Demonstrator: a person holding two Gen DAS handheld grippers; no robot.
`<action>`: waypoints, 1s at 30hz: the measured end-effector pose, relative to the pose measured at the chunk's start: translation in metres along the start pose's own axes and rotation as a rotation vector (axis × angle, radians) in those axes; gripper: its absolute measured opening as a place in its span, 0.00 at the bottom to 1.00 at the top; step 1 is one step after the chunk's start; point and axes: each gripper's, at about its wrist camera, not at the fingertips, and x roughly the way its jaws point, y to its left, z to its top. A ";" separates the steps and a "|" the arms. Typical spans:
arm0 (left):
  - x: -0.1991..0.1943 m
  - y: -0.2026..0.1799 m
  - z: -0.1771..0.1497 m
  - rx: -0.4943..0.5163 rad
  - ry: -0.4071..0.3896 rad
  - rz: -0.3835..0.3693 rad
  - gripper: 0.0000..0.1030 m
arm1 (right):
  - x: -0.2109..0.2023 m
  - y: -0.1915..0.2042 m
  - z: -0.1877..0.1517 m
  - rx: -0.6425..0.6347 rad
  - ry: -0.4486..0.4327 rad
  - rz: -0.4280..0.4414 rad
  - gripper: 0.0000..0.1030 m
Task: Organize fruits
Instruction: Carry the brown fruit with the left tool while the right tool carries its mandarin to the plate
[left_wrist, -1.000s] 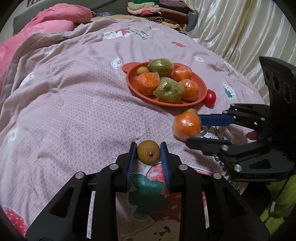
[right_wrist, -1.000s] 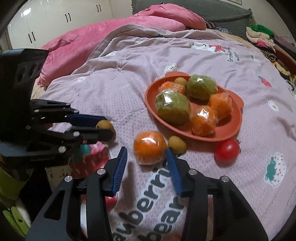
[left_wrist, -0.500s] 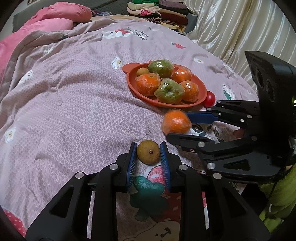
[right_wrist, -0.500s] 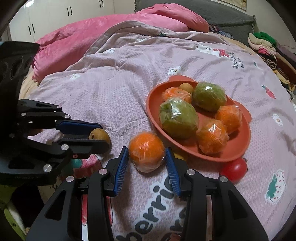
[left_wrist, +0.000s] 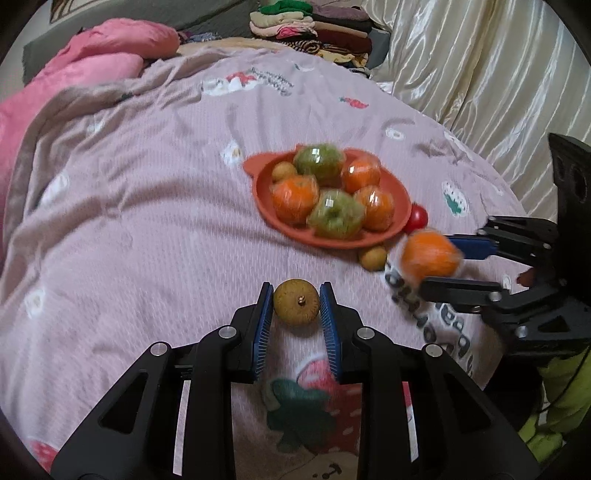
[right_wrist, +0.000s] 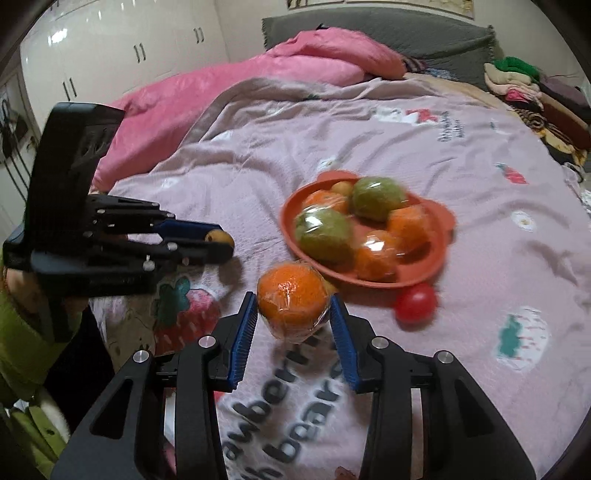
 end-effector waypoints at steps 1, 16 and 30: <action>-0.002 -0.002 0.005 0.007 -0.007 0.003 0.18 | -0.004 -0.003 0.000 0.002 -0.008 -0.005 0.38; 0.005 -0.026 0.067 0.078 -0.044 -0.004 0.18 | -0.037 -0.051 0.022 0.061 -0.098 -0.079 0.38; 0.045 -0.043 0.092 0.109 0.010 -0.034 0.18 | -0.024 -0.079 0.032 0.085 -0.105 -0.085 0.38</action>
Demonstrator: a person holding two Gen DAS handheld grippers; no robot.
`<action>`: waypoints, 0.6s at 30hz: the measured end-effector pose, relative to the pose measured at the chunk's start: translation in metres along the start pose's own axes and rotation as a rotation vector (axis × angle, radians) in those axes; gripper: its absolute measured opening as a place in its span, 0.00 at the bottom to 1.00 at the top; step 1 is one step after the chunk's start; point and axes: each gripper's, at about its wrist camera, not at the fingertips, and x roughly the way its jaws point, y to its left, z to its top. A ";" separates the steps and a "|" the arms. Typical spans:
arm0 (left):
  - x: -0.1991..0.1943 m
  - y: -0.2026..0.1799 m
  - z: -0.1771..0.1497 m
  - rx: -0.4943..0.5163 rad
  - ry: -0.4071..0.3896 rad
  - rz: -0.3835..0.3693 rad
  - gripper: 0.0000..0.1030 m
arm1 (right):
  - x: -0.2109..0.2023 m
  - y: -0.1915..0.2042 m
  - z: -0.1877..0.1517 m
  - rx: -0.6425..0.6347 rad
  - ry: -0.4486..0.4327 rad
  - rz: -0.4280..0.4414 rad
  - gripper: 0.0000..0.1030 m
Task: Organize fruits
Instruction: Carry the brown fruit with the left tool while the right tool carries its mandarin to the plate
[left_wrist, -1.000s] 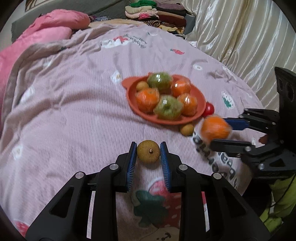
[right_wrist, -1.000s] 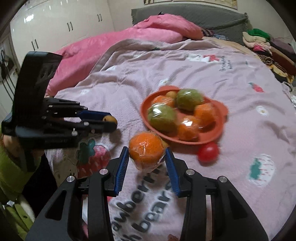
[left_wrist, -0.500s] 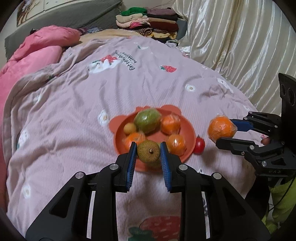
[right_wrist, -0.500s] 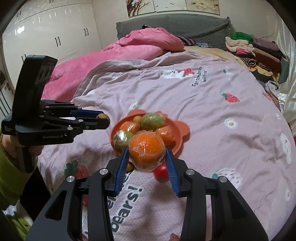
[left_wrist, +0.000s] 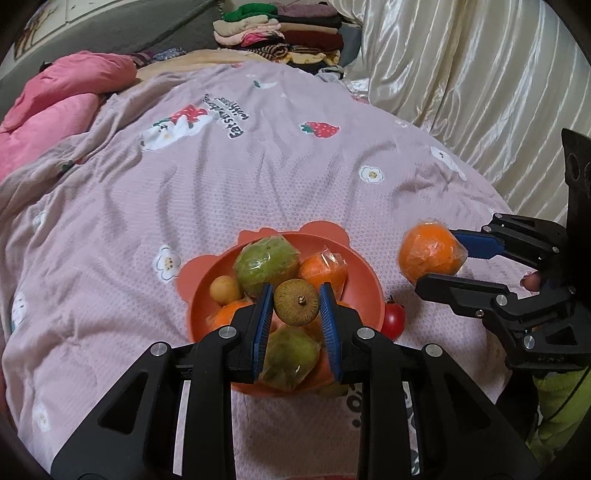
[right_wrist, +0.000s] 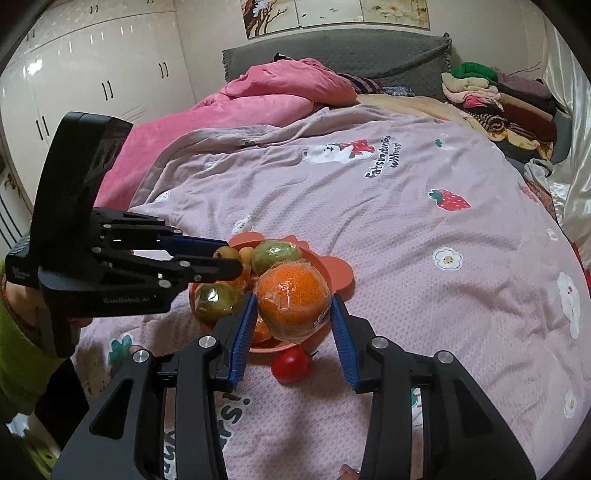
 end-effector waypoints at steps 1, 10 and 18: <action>0.002 0.000 0.000 -0.001 0.004 0.000 0.18 | 0.001 -0.001 0.001 0.000 0.001 0.001 0.38; 0.013 0.003 0.003 -0.001 0.031 0.006 0.18 | 0.015 -0.007 -0.001 0.006 0.017 0.010 0.38; 0.019 0.004 0.001 -0.005 0.046 0.009 0.18 | 0.025 -0.008 -0.004 0.011 0.039 0.020 0.38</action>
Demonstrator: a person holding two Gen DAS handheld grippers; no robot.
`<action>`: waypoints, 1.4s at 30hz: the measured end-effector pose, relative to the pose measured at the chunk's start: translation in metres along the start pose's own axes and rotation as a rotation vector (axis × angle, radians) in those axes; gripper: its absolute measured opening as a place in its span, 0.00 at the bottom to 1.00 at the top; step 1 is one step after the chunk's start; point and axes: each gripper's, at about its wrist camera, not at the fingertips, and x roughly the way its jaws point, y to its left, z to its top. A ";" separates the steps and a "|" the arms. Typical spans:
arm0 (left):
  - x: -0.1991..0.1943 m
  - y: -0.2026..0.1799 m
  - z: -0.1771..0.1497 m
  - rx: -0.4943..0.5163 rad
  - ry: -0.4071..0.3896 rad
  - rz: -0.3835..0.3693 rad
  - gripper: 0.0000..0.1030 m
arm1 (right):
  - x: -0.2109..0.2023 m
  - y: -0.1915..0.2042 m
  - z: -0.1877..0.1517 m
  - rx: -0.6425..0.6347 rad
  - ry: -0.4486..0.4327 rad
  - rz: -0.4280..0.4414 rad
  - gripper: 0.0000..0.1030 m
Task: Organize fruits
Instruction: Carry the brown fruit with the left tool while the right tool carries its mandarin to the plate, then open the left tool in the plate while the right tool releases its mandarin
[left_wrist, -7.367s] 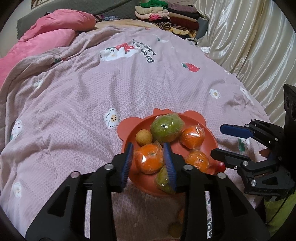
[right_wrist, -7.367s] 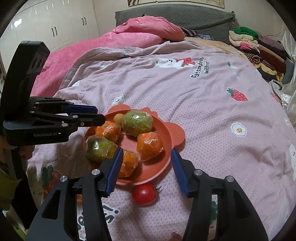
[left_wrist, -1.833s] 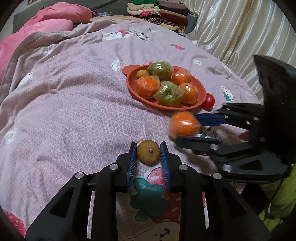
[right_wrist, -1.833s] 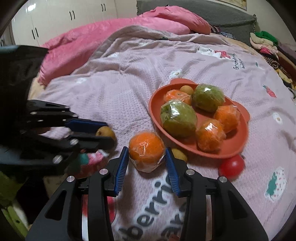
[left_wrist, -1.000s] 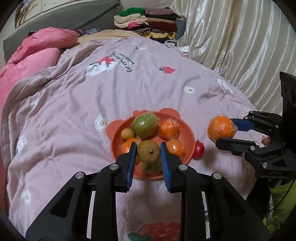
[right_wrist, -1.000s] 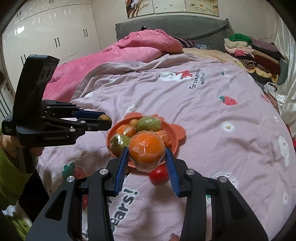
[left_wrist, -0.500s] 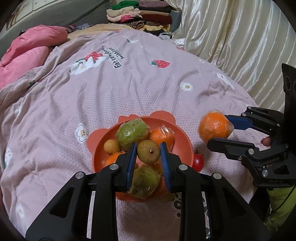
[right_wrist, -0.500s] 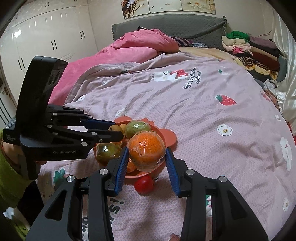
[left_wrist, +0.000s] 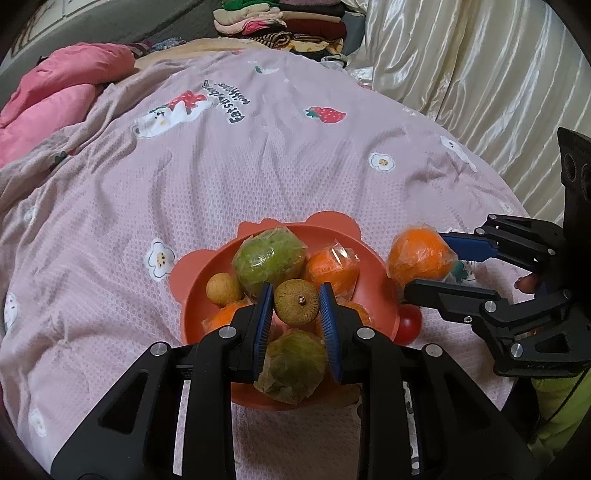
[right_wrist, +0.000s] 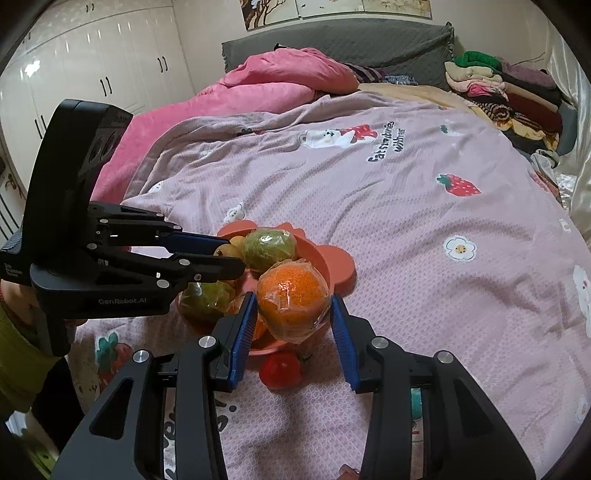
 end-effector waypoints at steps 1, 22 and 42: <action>0.001 0.000 0.000 0.000 0.002 0.001 0.18 | 0.001 0.000 0.000 -0.002 0.002 0.000 0.38; 0.006 0.008 0.000 -0.028 0.004 0.002 0.18 | 0.022 0.005 -0.002 -0.022 0.044 0.010 0.38; 0.003 0.009 0.000 -0.035 -0.006 0.007 0.18 | 0.022 0.007 -0.004 -0.027 0.030 0.007 0.42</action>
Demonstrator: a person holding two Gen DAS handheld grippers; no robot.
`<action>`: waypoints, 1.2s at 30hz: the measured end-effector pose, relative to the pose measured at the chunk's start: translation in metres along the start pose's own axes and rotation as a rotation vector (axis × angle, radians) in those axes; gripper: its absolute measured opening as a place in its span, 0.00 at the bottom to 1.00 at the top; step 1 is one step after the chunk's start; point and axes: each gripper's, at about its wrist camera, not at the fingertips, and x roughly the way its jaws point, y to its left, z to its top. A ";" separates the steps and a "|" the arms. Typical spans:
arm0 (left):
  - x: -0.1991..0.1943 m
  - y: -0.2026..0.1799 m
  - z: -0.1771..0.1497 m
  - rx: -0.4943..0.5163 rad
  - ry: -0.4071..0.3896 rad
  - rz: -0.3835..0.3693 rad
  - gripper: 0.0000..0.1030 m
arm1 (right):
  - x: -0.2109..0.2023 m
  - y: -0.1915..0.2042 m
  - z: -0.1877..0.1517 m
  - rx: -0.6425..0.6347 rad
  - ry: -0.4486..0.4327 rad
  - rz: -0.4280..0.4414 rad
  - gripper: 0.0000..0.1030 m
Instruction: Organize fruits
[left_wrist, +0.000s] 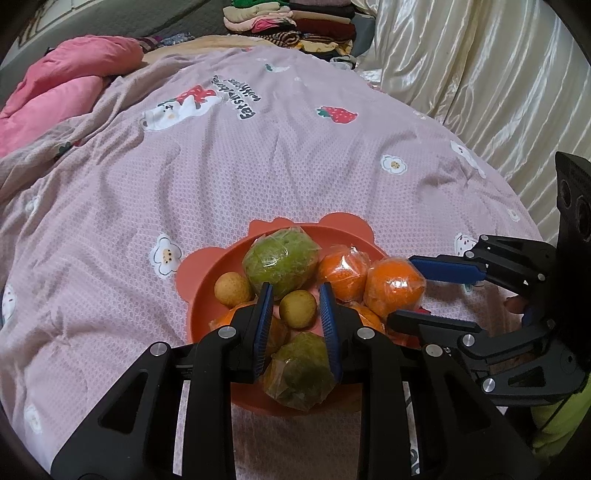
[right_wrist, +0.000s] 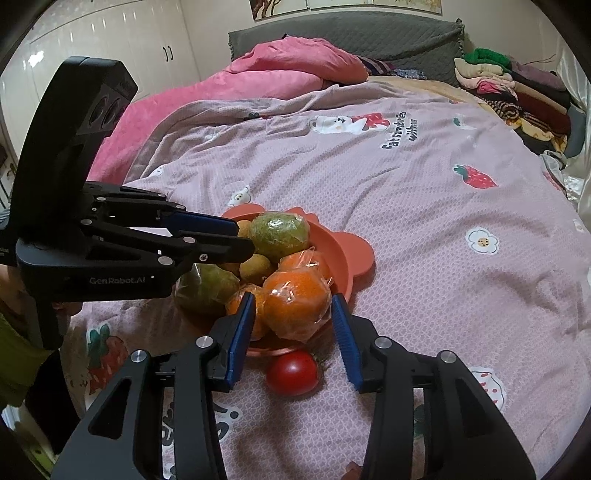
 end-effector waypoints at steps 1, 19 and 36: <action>-0.001 0.000 0.000 0.000 -0.001 0.000 0.18 | 0.000 0.000 0.000 0.000 0.000 0.000 0.43; -0.019 -0.002 -0.002 -0.015 -0.041 0.014 0.35 | -0.019 0.001 -0.007 0.009 -0.017 -0.011 0.58; -0.042 -0.014 -0.005 -0.001 -0.099 0.048 0.56 | -0.041 0.000 -0.012 0.013 -0.037 -0.042 0.66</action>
